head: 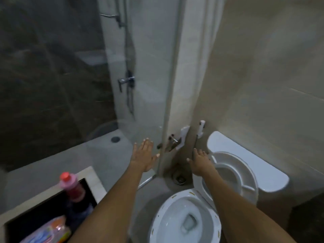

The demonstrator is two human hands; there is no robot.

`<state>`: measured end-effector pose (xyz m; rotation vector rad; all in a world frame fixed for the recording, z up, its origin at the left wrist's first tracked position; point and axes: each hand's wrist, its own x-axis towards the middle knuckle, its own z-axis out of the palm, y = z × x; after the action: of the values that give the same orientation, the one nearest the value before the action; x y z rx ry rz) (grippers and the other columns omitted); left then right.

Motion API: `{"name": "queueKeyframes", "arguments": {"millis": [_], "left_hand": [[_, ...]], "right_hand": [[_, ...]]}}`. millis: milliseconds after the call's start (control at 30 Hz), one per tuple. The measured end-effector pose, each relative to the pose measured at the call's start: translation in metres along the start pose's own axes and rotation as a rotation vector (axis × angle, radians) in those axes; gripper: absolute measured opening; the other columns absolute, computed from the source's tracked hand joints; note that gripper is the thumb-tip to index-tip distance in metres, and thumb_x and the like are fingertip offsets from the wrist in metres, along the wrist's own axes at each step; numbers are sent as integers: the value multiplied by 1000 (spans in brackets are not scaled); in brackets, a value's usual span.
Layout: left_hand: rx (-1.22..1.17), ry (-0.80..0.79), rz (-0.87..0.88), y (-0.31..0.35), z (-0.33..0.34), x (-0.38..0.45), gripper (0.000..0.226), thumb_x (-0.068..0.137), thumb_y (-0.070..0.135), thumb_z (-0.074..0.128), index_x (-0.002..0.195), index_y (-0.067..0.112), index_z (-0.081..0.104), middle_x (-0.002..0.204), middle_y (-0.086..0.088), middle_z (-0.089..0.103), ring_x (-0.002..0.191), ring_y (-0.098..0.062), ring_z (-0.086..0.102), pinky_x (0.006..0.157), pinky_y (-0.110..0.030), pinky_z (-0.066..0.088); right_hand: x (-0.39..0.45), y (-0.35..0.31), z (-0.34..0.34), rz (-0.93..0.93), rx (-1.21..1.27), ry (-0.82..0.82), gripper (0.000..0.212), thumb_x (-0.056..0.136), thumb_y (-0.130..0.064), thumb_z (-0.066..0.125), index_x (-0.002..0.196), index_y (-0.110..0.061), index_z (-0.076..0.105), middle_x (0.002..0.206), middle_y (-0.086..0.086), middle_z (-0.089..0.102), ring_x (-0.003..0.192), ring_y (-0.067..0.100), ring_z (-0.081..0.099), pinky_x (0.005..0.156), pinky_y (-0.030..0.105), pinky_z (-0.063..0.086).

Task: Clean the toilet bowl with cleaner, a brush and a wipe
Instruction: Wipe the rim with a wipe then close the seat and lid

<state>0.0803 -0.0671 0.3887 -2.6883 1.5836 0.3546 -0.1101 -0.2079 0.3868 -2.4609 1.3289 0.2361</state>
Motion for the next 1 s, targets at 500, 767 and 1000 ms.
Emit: {"name": "queueKeyframes", "arguments": {"millis": [500, 767, 1000], "left_hand": [[-108, 4, -440, -217, 56, -139, 65, 100, 49, 22, 152, 14, 6, 160, -5, -3, 147, -18, -3, 116, -47, 0], [-125, -21, -547, -346, 80, -207, 64, 101, 47, 22, 152, 14, 4, 160, -5, -4, 147, -19, -4, 116, -47, 0], [-189, -78, -642, -412, 119, -257, 65, 101, 49, 19, 152, 14, 2, 160, -6, -5, 147, -19, -4, 116, -45, -1]], "right_hand": [[-23, -252, 107, -365, -167, -155, 66, 102, -43, 33, 153, -11, 6, 160, 11, 8, 148, 27, 7, 117, 43, 17], [-51, -383, 172, -485, -227, -164, 62, 102, -39, 31, 153, -10, 10, 159, 12, 13, 146, 29, 14, 115, 43, 21], [-72, -459, 225, -595, -271, -181, 65, 101, -36, 33, 154, -14, 4, 160, 10, 8, 147, 26, 11, 117, 40, 19]]}}
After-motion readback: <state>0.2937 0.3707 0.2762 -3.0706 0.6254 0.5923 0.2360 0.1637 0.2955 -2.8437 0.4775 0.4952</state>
